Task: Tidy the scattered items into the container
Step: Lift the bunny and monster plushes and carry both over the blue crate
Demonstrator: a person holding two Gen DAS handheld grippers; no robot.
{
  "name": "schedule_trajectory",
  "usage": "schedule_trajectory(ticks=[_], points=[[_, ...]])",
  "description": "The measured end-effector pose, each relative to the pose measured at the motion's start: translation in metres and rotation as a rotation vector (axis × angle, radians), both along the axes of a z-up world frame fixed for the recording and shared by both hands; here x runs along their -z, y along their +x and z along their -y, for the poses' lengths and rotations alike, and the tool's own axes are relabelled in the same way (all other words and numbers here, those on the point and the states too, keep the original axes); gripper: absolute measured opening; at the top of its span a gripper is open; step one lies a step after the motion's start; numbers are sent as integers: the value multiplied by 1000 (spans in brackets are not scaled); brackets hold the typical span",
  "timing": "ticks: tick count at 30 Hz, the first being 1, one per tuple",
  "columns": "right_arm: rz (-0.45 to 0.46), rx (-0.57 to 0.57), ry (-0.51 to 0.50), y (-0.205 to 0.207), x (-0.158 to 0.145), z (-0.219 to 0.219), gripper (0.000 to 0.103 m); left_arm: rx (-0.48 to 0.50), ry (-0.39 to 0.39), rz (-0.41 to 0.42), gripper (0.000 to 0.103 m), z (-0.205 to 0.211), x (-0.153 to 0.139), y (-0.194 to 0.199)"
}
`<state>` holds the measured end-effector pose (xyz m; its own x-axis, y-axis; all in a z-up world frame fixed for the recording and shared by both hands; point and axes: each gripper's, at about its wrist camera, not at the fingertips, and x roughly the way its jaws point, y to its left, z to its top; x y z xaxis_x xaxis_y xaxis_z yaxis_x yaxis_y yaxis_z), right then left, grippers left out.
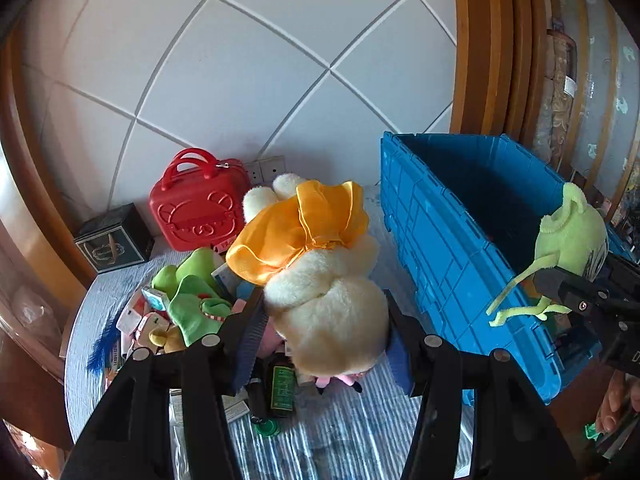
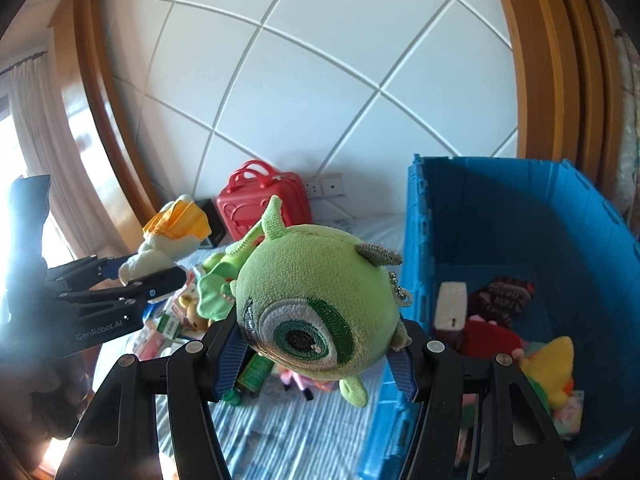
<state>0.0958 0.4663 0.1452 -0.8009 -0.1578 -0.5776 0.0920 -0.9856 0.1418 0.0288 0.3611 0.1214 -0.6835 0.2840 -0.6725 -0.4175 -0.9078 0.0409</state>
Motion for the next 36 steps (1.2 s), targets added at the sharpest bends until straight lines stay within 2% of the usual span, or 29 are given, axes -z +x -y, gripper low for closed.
schedule_trajectory(ticks=[18,28,36], points=[[-72,270,-8,28,-52,-168,61,261,4,-54,53,-172,-38,20],[-55,379,0,55,-56,-220,61,384,-18,-36,53,-249,-31,32],[-26,426,-5,56,-51,-251,61,419,-33,-34,53,-279,-29,27]])
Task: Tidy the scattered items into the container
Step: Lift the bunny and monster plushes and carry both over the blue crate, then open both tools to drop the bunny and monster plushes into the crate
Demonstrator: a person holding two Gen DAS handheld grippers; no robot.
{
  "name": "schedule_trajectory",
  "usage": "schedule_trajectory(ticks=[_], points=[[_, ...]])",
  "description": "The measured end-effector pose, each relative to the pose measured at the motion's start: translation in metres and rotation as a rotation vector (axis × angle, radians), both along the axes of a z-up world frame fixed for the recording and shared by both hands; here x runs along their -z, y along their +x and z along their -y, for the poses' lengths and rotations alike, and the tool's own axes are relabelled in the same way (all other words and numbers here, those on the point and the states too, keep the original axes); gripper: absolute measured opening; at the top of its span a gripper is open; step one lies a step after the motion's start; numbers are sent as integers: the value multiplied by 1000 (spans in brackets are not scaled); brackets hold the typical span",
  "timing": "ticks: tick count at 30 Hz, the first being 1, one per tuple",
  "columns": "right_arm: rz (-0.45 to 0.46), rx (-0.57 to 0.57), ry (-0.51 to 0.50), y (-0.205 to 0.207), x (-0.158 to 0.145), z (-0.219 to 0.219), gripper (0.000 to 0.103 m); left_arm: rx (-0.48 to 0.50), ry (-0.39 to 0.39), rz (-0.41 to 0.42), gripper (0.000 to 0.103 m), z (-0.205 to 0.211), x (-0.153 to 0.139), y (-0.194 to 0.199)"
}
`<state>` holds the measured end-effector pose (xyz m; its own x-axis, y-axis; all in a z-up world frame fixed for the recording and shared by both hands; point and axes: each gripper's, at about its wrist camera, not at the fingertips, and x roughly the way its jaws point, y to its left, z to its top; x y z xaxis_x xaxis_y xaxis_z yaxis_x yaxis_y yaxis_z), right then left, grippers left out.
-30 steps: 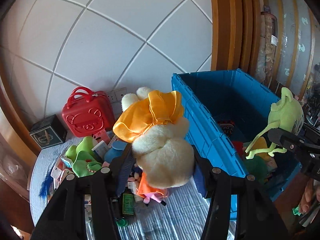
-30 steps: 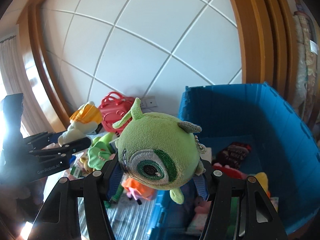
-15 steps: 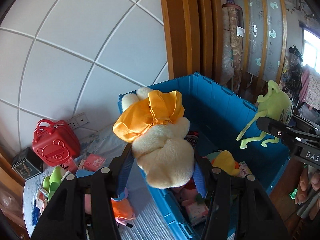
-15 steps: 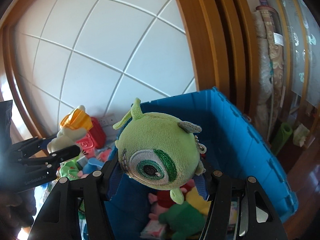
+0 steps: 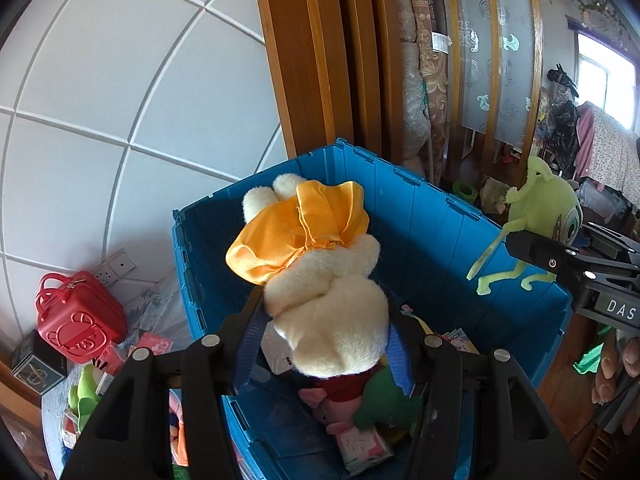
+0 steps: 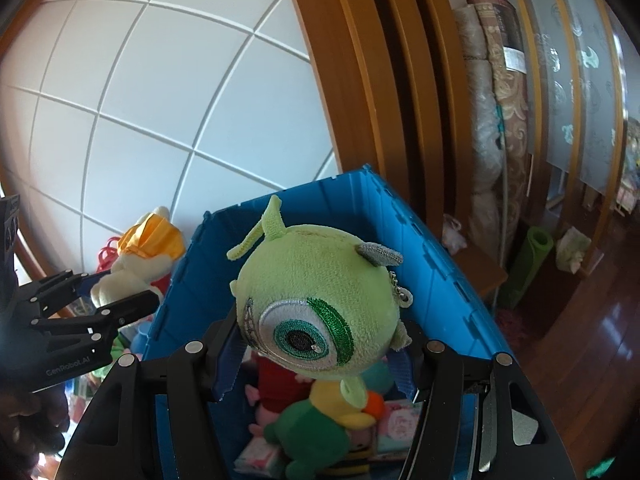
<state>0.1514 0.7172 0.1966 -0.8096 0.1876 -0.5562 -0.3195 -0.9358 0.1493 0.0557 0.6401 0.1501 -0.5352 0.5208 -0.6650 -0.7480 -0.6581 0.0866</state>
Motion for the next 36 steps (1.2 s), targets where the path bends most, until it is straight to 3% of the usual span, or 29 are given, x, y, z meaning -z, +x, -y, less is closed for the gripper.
schedule_trajectory(ticks=[11,13,14,15,27,36], points=[[16,5,9,-13,2,-12,63,4,34,31,56,-11,-4,-11],[11,6,24,-14,1,-10,69,11,77,62,75,-9,-8,-14],[11,7,39,-16,0,-9,91,9,90,67,100,-9,-10,-15],[8,11,48,-15,-1,-8,103,0,104,63,103,-6,-13,-15],[-5,-7,23,-9,1,19,103,-134,38,44,103,41,-3,-17],[39,-76,39,-6,2,88,103,-225,39,44,103,111,1,-9]])
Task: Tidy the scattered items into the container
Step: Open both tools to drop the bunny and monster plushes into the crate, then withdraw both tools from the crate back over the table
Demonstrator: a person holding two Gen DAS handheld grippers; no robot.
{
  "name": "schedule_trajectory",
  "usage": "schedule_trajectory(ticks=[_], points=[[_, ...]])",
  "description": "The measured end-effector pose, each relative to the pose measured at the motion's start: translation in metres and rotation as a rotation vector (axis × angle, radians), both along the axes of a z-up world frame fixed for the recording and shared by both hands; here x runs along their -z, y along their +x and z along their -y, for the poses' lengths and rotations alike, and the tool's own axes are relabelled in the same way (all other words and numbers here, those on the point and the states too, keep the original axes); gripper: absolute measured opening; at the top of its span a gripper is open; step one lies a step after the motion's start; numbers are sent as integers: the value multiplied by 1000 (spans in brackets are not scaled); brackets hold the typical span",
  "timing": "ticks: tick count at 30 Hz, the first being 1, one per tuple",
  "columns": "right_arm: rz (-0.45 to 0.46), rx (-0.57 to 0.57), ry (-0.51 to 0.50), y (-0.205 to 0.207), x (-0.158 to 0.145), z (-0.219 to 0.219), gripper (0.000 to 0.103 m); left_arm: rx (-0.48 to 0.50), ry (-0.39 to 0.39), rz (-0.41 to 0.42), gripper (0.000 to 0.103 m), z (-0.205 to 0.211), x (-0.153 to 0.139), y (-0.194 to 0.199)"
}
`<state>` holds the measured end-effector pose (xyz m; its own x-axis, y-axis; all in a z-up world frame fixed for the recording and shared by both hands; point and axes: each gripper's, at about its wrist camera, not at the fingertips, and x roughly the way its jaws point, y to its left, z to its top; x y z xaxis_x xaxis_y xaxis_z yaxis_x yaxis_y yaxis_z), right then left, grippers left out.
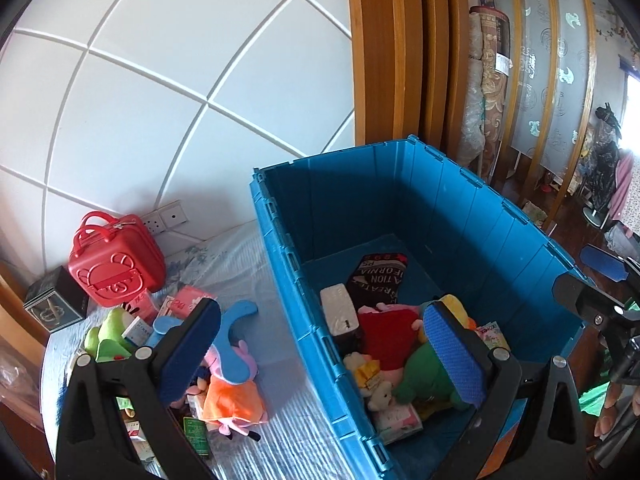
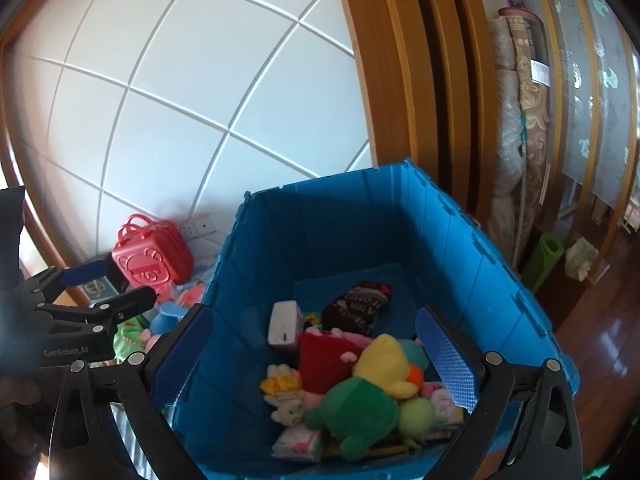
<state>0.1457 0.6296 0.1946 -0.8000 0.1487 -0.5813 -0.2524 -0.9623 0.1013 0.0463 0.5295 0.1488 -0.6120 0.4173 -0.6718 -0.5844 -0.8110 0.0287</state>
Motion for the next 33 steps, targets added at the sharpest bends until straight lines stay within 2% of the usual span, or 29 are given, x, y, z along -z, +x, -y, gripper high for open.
schedule_trajectory(ticks=[15,23,33], points=[[50,-71,31,-5,5,115,103,-94,34,44,103,126,12,0],[70,-118,42,-8,9,175,103,-139,20,64,103,185,22,1],[90,-140,56,-7,12,225,103,-169,33,80,103,249,27,9]])
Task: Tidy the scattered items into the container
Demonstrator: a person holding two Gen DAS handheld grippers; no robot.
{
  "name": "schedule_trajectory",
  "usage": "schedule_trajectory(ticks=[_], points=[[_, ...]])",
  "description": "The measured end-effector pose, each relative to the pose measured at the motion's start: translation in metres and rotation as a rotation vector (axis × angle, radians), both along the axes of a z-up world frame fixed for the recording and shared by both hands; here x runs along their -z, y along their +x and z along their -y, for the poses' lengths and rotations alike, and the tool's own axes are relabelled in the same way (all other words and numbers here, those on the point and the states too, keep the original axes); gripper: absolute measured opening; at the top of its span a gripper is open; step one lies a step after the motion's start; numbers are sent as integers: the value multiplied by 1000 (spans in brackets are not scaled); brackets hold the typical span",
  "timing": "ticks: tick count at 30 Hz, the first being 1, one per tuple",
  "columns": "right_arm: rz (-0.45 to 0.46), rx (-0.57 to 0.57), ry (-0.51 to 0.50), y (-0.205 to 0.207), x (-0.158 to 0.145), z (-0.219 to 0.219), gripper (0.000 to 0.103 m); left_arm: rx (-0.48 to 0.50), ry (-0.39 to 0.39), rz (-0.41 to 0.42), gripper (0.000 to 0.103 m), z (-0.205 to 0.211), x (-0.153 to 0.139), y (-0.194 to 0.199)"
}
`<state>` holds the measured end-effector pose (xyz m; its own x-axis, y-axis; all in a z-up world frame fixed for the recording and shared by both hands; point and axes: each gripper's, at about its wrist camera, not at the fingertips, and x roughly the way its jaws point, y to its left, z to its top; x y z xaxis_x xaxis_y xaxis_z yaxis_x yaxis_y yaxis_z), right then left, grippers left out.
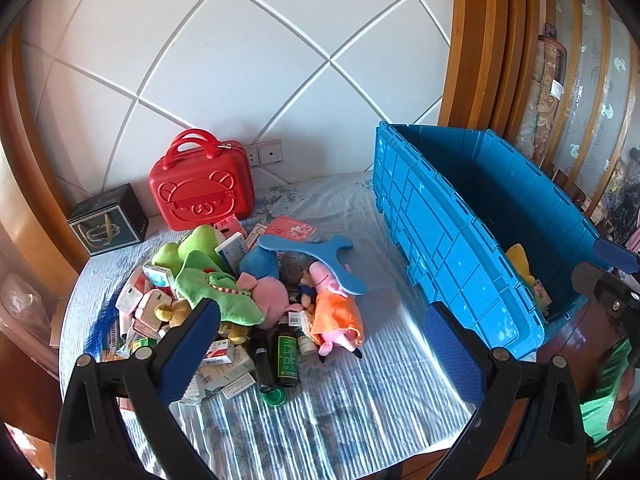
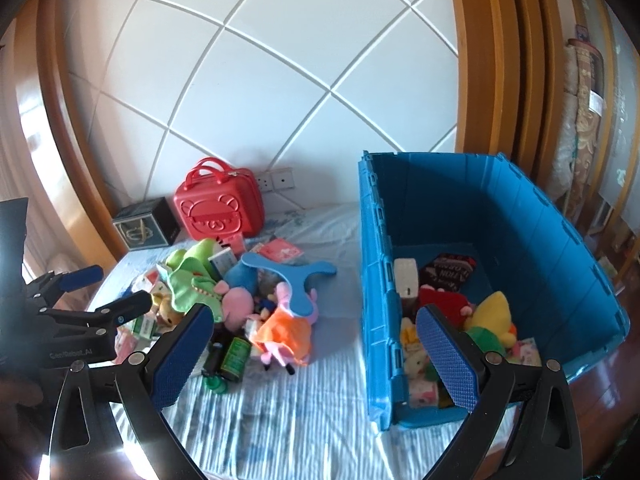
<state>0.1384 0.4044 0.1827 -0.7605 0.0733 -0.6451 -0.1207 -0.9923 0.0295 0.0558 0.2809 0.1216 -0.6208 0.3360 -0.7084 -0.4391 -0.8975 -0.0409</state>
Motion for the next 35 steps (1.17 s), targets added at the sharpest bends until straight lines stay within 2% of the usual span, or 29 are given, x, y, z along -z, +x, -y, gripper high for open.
schedule_trajectory(ticks=[8,13,21,31,35], points=[[32,-6,7,0,4,29,103,-66,-1,26,103,46,8,7],[40,-13,11,1,6,38,103,-67,-21,44,103,57,15,11],[47,-17,22,0,7,41,103,-79,1,62,103,65,16,14],[44,-17,22,1,4,39,103,-108,-29,-13,103,61,7,23],[44,-17,20,2,3,37,103,-105,-26,-17,103,59,4,23]])
